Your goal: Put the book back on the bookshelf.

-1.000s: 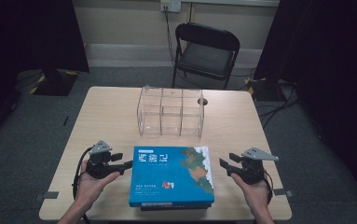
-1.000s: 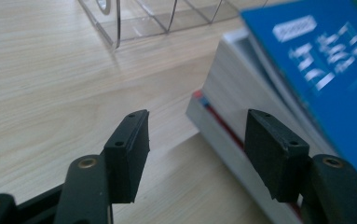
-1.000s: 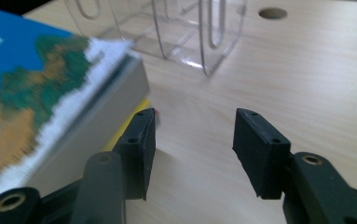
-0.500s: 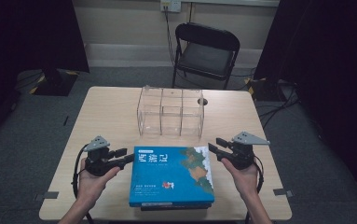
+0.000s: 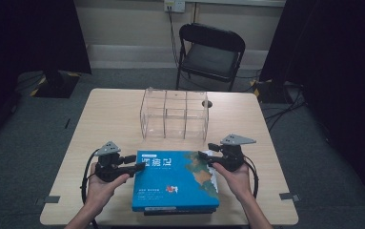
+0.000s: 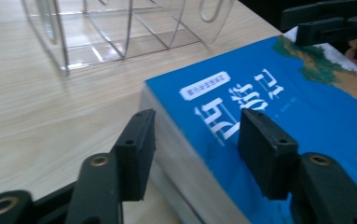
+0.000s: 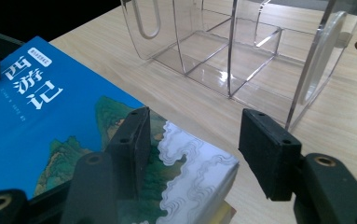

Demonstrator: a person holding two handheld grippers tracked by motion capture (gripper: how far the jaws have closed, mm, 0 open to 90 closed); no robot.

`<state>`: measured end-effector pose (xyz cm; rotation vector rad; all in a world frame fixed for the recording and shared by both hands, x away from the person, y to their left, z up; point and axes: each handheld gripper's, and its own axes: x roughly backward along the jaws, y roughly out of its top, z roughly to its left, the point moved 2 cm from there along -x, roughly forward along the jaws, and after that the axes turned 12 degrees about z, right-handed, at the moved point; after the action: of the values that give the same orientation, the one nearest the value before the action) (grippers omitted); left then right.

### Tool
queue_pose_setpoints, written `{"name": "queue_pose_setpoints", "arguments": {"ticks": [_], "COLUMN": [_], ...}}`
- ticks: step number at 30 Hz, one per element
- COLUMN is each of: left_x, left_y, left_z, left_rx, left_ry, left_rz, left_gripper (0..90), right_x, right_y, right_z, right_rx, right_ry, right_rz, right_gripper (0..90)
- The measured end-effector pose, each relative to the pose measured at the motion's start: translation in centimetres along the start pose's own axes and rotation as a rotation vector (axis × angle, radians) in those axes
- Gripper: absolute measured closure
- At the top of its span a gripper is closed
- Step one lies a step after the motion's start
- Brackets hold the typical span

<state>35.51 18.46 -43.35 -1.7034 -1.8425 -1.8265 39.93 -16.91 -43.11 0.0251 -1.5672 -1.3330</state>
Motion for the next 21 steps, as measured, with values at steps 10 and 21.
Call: {"name": "queue_pose_setpoints", "arguments": {"ticks": [10, 21], "left_x": [-0.5, -2.5], "left_y": [0.9, 3.2], "left_z": [-0.3, 0.7], "left_rx": [-0.053, -0.054], "left_ry": [0.04, -0.014], "left_rz": [0.016, 0.033], "left_gripper": [49.8, 53.0], "right_x": [0.3, 2.3], "right_y": [-0.3, -2.6], "right_z": [0.2, 0.5], "right_rx": [0.028, 0.006], "right_ry": [0.001, 0.009], "right_rz": [0.014, -0.011], "right_gripper": [50.4, 50.6]}}
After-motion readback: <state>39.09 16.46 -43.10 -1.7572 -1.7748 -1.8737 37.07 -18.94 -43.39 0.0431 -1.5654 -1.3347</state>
